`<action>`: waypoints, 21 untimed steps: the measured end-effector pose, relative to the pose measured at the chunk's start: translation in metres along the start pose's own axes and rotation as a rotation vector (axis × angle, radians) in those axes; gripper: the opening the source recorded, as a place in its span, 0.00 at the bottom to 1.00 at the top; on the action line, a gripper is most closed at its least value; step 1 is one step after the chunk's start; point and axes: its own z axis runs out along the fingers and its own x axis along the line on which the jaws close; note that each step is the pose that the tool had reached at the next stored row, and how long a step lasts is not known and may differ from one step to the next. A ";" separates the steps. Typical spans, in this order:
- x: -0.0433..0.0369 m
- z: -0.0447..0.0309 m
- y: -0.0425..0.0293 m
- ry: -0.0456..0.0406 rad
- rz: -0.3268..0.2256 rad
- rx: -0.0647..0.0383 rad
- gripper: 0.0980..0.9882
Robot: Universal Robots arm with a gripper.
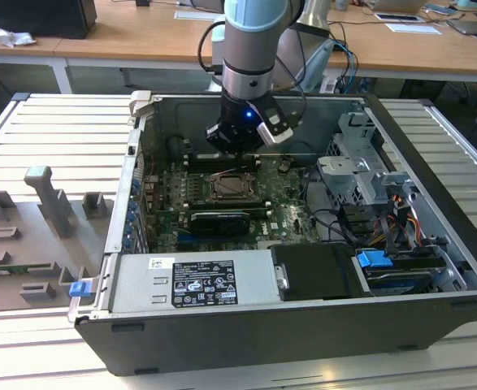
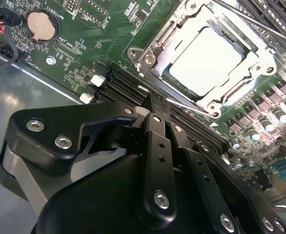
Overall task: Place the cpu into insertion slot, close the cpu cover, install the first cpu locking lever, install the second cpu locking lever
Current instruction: 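Install the first cpu locking lever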
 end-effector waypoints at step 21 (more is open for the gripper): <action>-0.0019 0.0102 -0.0010 0.0001 0.000 0.002 0.01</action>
